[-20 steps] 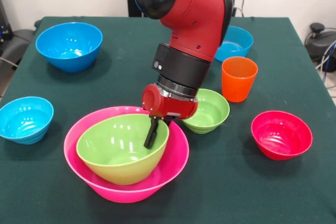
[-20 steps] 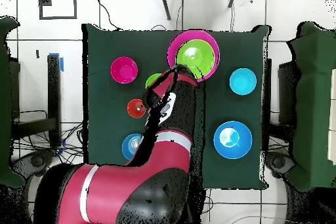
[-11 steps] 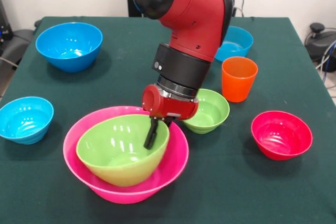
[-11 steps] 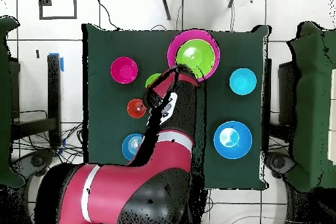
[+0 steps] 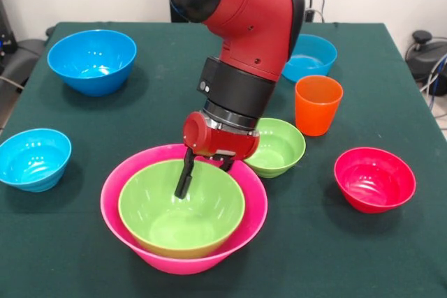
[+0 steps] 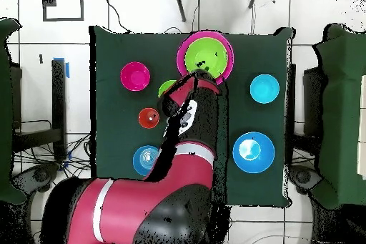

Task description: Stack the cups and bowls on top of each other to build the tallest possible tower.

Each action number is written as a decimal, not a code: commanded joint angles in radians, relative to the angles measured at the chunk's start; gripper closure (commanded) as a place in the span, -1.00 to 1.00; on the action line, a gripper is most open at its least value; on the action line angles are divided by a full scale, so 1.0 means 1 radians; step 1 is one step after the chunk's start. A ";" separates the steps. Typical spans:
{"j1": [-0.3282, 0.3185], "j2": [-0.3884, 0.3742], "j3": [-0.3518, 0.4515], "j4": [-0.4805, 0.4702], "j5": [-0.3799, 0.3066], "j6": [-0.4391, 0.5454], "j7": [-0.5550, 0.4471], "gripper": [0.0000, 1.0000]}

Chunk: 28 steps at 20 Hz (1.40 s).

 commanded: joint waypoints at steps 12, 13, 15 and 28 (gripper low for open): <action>-0.063 0.037 0.234 0.081 0.048 0.105 -0.074 -1.00; -0.065 0.018 0.244 0.089 0.069 0.159 -0.090 -1.00; -0.064 -0.024 0.257 0.098 0.120 0.284 -0.123 -1.00; 0.006 -0.154 0.240 -0.006 0.291 0.853 -0.168 -1.00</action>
